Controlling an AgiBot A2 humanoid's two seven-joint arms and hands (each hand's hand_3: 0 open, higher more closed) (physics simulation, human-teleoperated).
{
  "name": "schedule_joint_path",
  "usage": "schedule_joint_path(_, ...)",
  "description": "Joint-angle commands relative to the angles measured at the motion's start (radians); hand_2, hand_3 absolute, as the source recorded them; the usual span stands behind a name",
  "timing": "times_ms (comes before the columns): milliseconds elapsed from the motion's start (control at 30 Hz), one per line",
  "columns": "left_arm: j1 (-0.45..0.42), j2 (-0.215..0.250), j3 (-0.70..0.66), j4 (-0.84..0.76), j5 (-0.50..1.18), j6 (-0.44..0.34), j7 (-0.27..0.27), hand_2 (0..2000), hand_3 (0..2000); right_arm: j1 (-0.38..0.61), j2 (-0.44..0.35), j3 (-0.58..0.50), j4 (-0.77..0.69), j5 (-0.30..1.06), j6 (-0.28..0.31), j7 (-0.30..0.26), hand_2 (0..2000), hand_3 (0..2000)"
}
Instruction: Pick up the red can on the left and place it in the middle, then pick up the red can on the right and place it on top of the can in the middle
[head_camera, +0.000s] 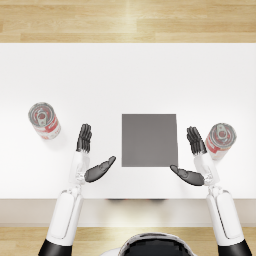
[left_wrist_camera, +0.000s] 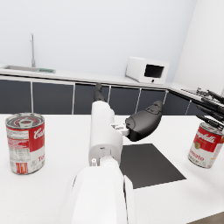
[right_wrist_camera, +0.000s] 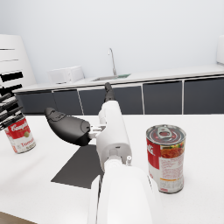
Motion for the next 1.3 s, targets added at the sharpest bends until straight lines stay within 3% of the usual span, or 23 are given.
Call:
schedule_joint_path(33,0.000,0.000,0.000,0.000,0.000,0.000,0.000,0,0,0.000,0.000,0.000,0.000,0.000,0.000,0.000,0,0)
schedule_joint_path(167,0.002,0.001,0.030,0.016,0.000,0.000,0.000,0,0,0.002,-0.001,0.030,-0.016,0.000,0.000,0.000,0,0)
schedule_joint_path(233,0.013,0.013,0.006,0.013,0.000,-0.049,-0.049,0,0,0.008,-0.012,0.027,0.019,0.000,-0.048,0.049,0,0)
schedule_joint_path(333,0.059,0.042,-0.063,-0.001,0.000,-0.082,-0.082,0,0,0.031,-0.032,-0.045,0.081,0.000,-0.081,0.082,0,0)
schedule_joint_path(600,0.160,0.069,-0.243,0.030,0.356,-0.100,-0.099,0,0,0.027,-0.047,-0.190,0.138,0.356,-0.098,0.100,0,0)
schedule_joint_path(733,0.186,0.058,-0.342,0.067,0.473,-0.101,-0.100,0,0,0.013,-0.053,-0.274,0.158,0.440,-0.099,0.101,0,0)
schedule_joint_path(1033,0.227,0.061,-0.466,0.302,0.512,-0.101,-0.101,0,0,-0.031,-0.071,-0.397,0.052,0.468,-0.100,0.101,0,0)
schedule_joint_path(1300,0.272,0.067,-0.425,0.581,0.514,-0.101,-0.101,0,0,-0.065,-0.086,-0.358,-0.157,0.469,-0.100,0.101,0,0)
